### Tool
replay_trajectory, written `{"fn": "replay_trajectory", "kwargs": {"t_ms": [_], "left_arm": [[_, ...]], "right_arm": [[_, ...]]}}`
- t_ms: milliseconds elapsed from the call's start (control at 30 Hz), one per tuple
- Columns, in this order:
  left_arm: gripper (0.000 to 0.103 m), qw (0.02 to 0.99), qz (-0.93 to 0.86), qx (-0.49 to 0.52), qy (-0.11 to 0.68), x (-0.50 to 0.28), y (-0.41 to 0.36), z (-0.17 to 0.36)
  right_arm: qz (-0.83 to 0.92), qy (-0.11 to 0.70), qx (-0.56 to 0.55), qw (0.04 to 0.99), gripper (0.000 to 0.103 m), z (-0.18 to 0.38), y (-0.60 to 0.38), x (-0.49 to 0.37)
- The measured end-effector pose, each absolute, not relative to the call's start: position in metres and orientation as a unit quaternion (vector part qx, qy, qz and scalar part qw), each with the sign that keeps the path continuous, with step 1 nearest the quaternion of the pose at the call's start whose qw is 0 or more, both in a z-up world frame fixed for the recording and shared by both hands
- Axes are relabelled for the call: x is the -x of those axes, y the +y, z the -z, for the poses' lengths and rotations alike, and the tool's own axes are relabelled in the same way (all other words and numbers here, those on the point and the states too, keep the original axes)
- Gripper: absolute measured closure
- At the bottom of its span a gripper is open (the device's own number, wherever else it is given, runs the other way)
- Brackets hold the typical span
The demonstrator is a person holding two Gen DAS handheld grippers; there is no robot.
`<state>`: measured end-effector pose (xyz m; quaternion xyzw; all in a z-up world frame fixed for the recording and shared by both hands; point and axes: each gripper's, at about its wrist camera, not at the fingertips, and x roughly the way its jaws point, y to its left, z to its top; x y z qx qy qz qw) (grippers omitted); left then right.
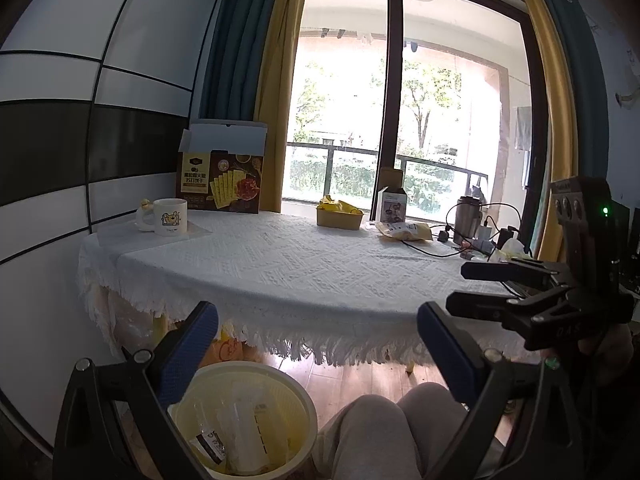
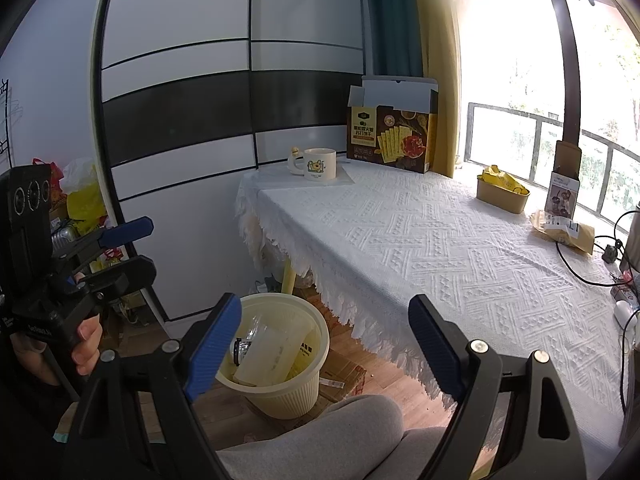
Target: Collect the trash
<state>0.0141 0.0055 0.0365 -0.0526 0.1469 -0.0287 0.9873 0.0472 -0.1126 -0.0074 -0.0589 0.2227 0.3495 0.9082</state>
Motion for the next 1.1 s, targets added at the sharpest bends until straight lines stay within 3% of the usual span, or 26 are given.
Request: {"fn": "replay_trajectory", "kwargs": {"t_ms": [1100], "left_arm": [[0.003, 0.988, 0.030, 0.050, 0.146, -0.0165, 0.0002, -0.0413]], "right_arm": [[-0.350, 0.221, 0.058, 0.909, 0.019, 0.0054, -0.1173, -0.0471]]}}
